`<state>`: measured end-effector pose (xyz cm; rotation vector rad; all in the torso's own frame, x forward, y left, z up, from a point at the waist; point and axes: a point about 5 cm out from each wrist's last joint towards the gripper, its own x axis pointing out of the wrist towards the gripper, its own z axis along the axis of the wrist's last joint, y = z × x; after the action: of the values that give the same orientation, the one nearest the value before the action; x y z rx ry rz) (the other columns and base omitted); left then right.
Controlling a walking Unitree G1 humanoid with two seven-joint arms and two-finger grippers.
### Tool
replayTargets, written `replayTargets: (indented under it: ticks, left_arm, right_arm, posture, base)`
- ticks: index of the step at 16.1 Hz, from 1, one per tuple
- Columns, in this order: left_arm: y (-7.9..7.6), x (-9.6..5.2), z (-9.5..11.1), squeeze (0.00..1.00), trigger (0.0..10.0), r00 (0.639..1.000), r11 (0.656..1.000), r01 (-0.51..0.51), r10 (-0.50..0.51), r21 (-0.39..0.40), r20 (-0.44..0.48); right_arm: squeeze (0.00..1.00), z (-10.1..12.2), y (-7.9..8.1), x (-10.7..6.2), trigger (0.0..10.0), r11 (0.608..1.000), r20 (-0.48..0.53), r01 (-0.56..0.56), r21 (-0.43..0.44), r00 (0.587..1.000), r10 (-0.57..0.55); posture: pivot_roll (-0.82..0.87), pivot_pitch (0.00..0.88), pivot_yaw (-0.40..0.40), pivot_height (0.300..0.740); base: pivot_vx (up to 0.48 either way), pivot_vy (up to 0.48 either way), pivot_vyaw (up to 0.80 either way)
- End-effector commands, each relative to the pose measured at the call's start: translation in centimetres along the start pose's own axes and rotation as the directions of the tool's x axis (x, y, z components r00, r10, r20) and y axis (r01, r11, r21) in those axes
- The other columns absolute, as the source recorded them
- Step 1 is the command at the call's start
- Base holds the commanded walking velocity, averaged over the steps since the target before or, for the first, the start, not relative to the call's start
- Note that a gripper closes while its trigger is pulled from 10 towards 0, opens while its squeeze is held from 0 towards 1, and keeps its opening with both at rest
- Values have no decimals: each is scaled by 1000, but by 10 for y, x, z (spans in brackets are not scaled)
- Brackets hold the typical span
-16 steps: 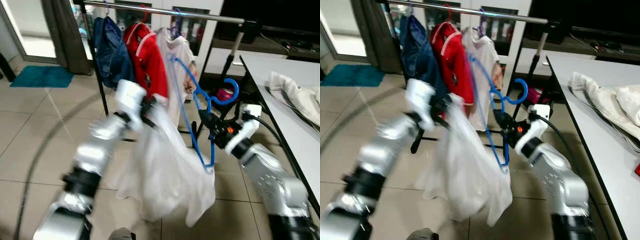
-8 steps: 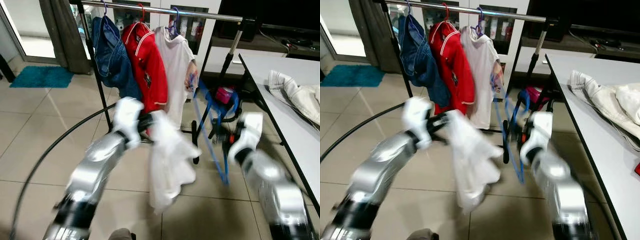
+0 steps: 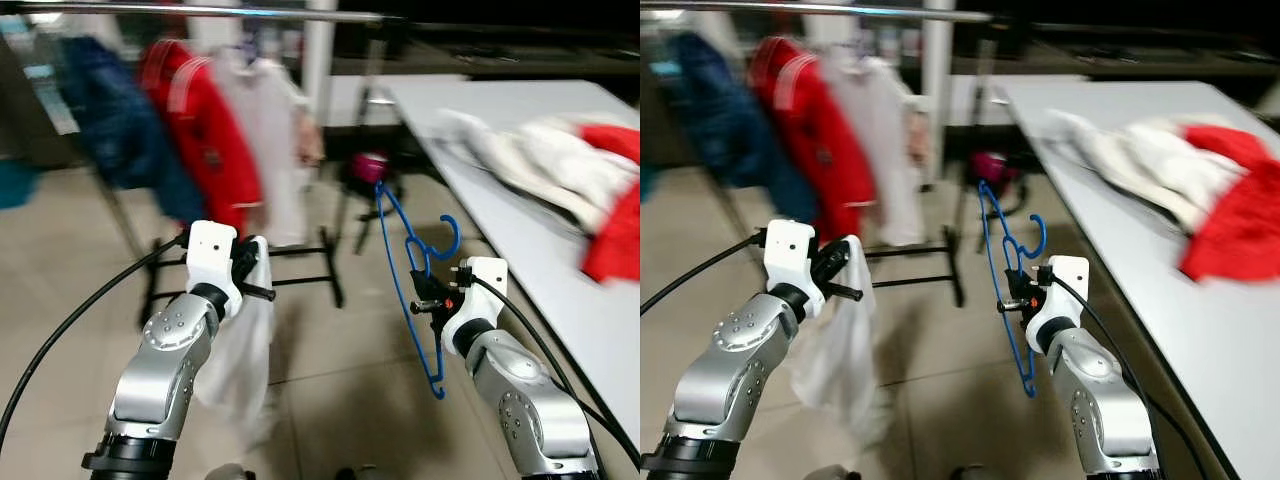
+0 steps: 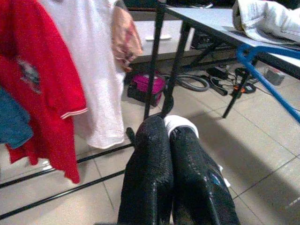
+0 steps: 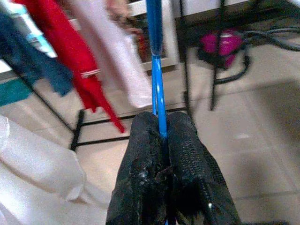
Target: Hang hanger
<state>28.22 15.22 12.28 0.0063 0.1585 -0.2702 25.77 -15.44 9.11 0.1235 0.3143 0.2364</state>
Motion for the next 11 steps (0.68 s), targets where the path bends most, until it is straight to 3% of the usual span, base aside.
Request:
replayTargets:
  ticks: [1,4,7,9,11]
  left_arm:
    - [-1,0,6,0,10000,1000,1000,-10,10,-2,24]
    - [-13,3,13,0,10000,998,1000,30,-29,-7,58]
    - [-2,5,17,0,10000,985,994,-88,98,-72,143]
    - [-5,7,19,0,10000,985,994,-63,76,-84,152]
    - [-10,5,15,0,10000,990,995,-44,55,-87,130]
  right_arm:
    - [0,8,1,0,10000,1000,31,10,-24,999,-9]
    - [0,15,-8,-3,10000,997,65,36,-63,997,-32]
    - [0,17,-28,-14,10000,988,62,140,-66,989,-136]
    - [0,19,-29,-14,10000,986,61,140,-87,989,-135]
    - [0,21,-24,-15,10000,994,78,97,-46,993,-93]
  posture:
    - [73,0,-77,740]
    - [70,0,-71,740]
    - [61,0,-65,740]
    - [54,0,-41,740]
    - [57,0,-46,740]
  base:
    - [0,0,-800]
    - [0,0,-800]
    - [0,0,-800]
    - [0,0,-800]
    - [0,0,-800]
